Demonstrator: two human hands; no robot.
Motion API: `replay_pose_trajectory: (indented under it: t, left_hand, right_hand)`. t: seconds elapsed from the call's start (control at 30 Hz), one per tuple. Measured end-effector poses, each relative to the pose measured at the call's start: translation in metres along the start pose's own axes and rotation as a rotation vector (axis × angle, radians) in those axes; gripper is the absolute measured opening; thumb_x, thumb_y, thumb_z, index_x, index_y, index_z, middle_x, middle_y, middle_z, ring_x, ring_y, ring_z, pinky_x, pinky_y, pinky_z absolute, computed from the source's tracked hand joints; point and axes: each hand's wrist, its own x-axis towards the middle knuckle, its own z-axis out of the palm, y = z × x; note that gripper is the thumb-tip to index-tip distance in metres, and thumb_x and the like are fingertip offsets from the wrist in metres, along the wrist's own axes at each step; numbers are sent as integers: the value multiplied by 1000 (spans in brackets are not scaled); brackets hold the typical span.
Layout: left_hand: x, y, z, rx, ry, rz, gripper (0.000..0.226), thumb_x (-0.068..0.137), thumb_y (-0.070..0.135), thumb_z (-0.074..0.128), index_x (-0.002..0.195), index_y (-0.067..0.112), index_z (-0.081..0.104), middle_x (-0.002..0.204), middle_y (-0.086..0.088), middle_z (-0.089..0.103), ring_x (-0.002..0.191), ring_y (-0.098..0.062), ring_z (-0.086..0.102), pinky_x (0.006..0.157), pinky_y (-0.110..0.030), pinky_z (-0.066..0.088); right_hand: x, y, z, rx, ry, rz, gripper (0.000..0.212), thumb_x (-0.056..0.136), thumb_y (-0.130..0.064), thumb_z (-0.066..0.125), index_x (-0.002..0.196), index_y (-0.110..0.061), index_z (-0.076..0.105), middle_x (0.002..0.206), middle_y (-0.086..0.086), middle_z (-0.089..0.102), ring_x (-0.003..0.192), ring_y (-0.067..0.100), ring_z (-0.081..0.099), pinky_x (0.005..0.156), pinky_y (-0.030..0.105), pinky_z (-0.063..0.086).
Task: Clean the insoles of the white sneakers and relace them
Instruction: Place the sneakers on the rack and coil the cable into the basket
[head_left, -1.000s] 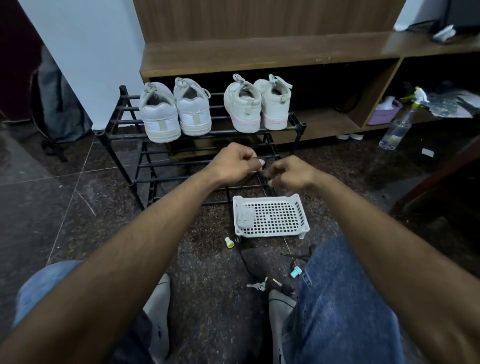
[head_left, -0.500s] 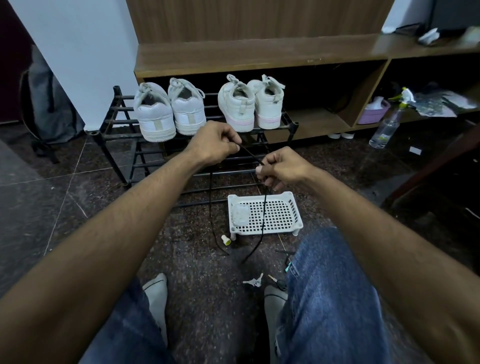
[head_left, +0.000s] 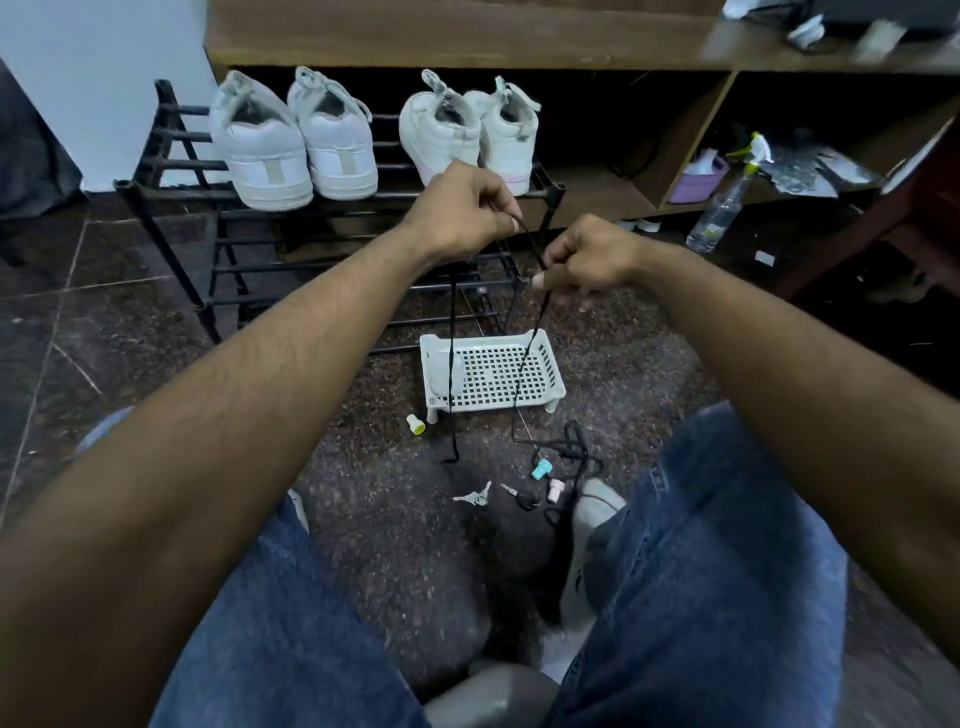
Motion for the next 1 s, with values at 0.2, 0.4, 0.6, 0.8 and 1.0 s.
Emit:
replay_pose_trajectory:
  t: [0.2,0.4,0.6,0.8,1.0]
  left_hand:
    - [-2,-8,18,-23,-48,-15,2,86,10,70,85,10,72,41,21,53,37,8,45,45,-8,36]
    - [4,-14,36,-2,-98,-47,10,85,15,72,76,15,69,44,15,54,37,5,43,45,-12,36]
    - [13,-18,53,14,-166,-79,13,85,12,72,74,18,68,45,15,56,40,3,45,52,-19,41]
    - [10,-11,60,14,-166,-61,9,85,7,71,80,15,69,56,5,57,43,3,43,54,-19,40]
    - [11,11,54,-84,-53,-16,1,87,8,70,88,9,69,63,-1,57,49,-5,45,50,-17,40]
  right_hand:
    - [-5,19,-4,-45,-7,52,21,89,-19,69,72,-10,62,65,10,59,55,15,56,48,26,52]
    - [-5,33,-6,-51,-10,26,31,90,-21,68,60,-15,60,60,7,57,47,11,50,48,25,46]
    - [-1,64,-6,47,21,59,19,89,-20,69,71,-15,67,63,5,60,57,15,55,54,30,53]
    - [2,84,20,164,38,52,13,91,-19,66,84,-10,71,78,7,68,73,13,64,44,20,47]
    - [6,78,16,266,97,-80,24,90,-17,67,70,-6,61,68,7,64,61,11,60,64,36,54]
